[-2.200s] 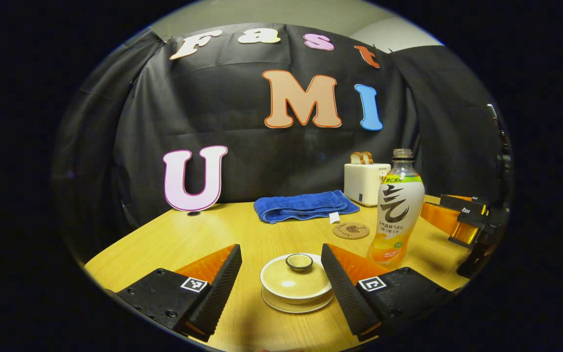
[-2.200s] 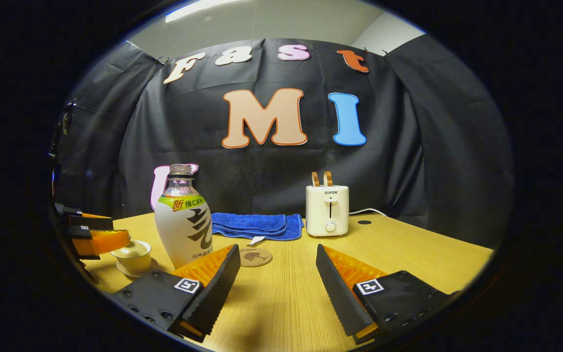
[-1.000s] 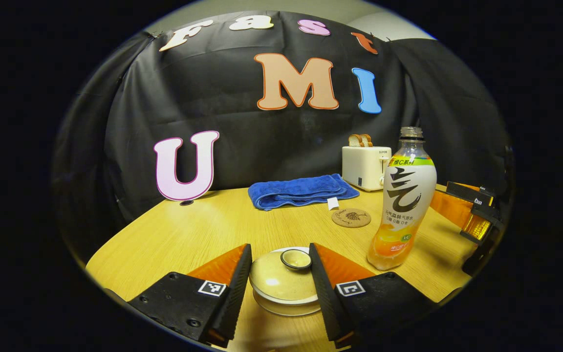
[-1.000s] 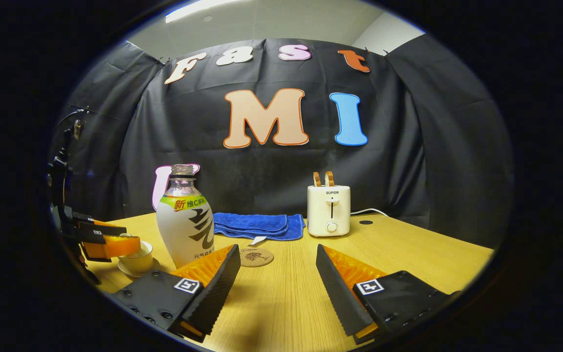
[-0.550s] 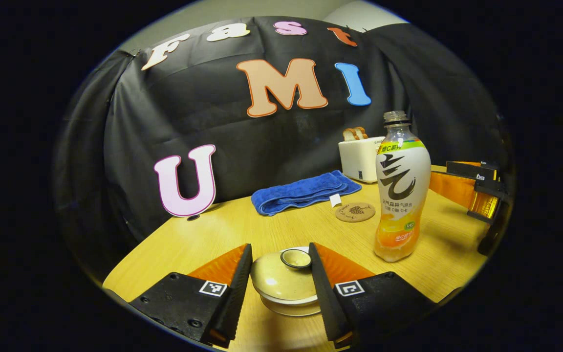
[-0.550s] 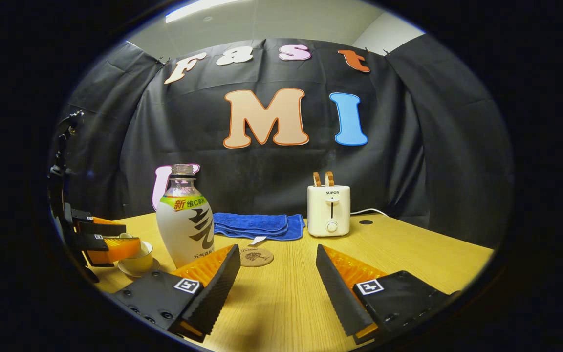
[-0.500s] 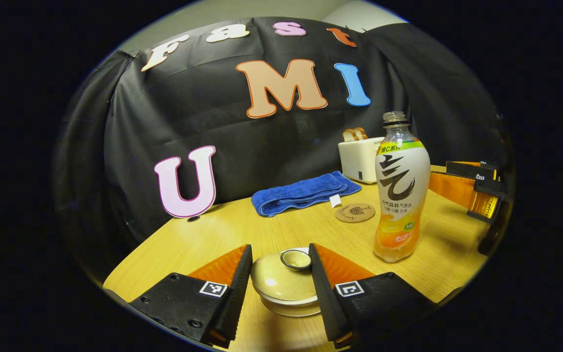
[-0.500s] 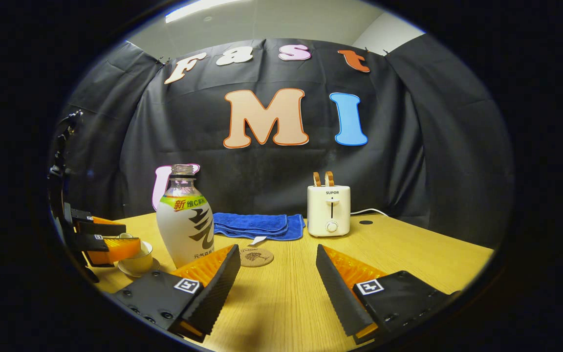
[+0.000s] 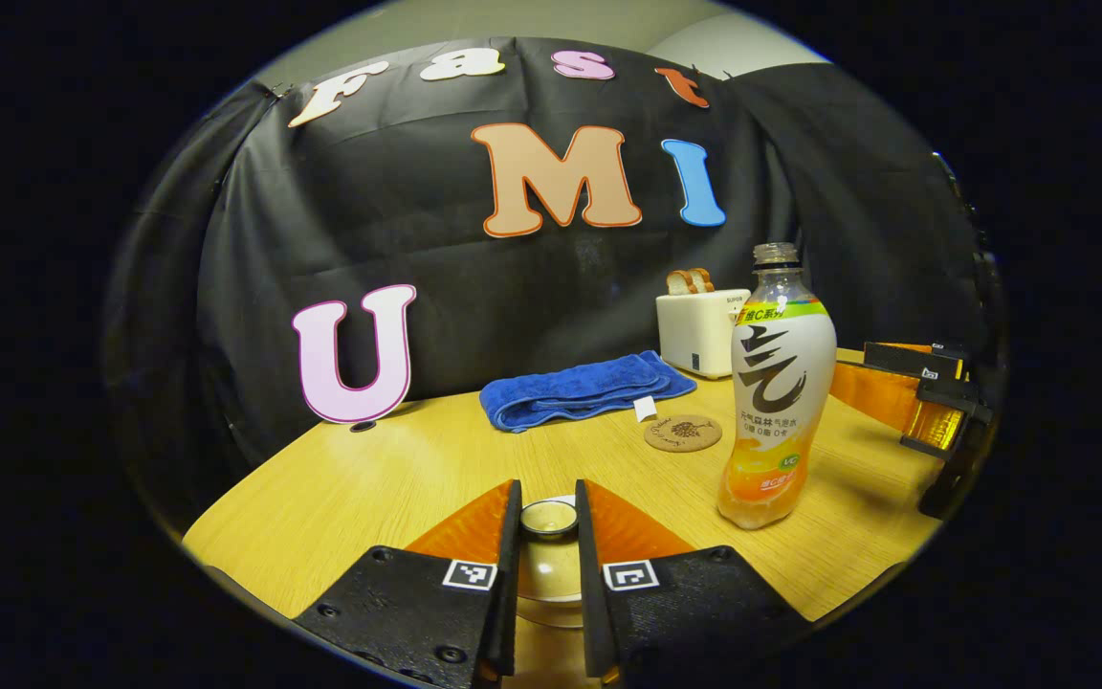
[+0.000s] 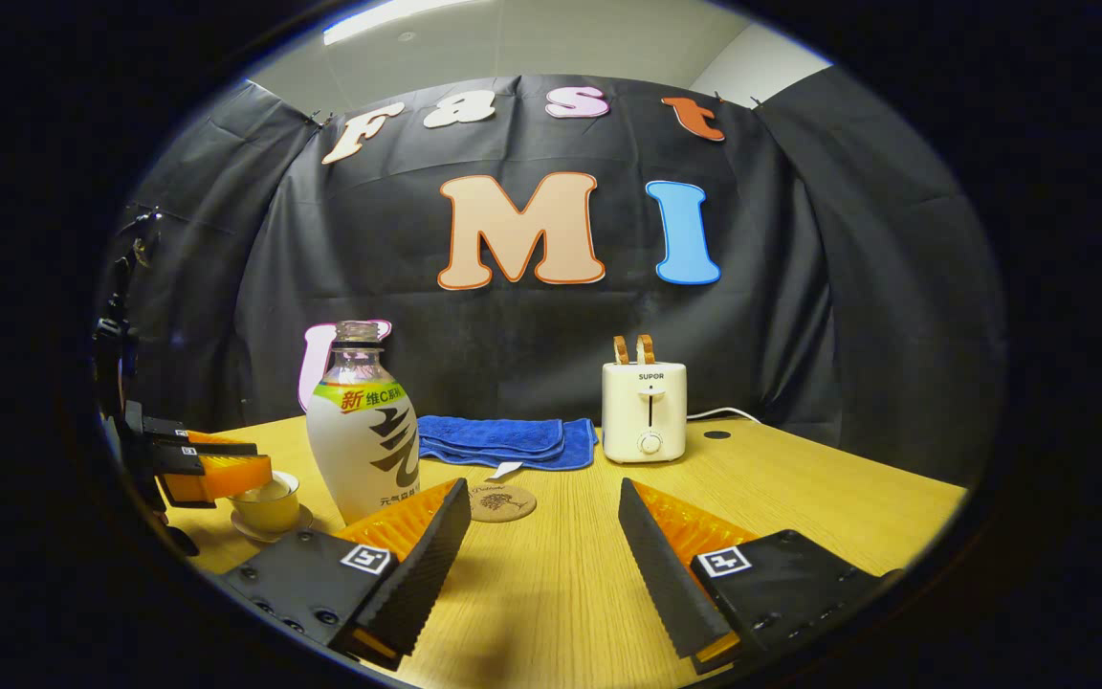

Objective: Open the teacup lid with one hand, grasp the water bottle and pour water into the teacup with the other hand; after pouring, place the water bottle on the coaster and then close the teacup lid.

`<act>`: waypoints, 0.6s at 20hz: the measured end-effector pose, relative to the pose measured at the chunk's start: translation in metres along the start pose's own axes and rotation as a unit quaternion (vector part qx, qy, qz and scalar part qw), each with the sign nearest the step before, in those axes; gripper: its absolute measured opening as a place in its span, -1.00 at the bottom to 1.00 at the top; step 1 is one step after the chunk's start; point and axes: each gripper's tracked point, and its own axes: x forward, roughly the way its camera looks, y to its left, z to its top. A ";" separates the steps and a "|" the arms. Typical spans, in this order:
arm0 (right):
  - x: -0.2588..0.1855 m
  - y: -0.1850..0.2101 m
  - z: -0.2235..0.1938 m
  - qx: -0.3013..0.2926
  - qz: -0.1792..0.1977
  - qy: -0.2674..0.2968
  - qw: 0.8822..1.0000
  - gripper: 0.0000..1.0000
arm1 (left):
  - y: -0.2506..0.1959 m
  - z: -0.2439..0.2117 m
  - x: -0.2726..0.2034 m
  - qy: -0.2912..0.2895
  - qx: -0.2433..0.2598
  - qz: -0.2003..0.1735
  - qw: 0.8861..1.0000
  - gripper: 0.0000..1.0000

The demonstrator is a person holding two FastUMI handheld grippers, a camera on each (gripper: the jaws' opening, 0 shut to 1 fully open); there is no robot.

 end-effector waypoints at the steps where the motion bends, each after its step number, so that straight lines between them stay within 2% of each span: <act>1: 0.000 0.000 0.000 0.000 0.000 0.000 1.000 0.90 | 0.000 0.000 -0.002 -0.001 -0.001 0.000 1.000 -0.50; 2: 0.000 0.001 0.000 0.000 0.000 0.000 1.000 0.98 | -0.001 0.000 -0.001 -0.001 -0.001 0.000 1.000 -0.51; 5: 0.000 0.001 0.000 0.000 0.001 0.000 1.000 0.89 | 0.001 0.005 0.000 -0.009 -0.005 0.003 1.000 -0.51; 7: 0.000 0.001 -0.001 0.000 0.001 0.001 1.000 0.97 | 0.003 0.004 0.000 -0.008 -0.007 0.007 1.000 -0.51; 8: 0.000 0.003 0.000 0.000 0.005 0.000 1.000 0.90 | 0.004 0.004 -0.001 -0.006 -0.008 0.007 1.000 -0.51; 9: -0.001 0.006 -0.001 0.000 0.012 0.000 1.000 0.98 | 0.006 0.005 -0.002 -0.007 -0.012 0.009 1.000 -0.51; 10: -0.002 0.009 -0.001 0.000 0.020 0.002 1.000 0.89 | 0.007 0.007 -0.002 -0.009 -0.016 0.010 1.000 -0.51; 11: -0.003 0.011 -0.001 0.001 0.025 0.003 1.000 0.98 | 0.009 0.010 -0.003 -0.013 -0.020 0.012 1.000 -0.51; 12: -0.005 0.012 -0.002 0.001 0.030 0.004 1.000 0.98 | 0.011 0.013 -0.007 -0.016 -0.023 0.013 1.000 -0.51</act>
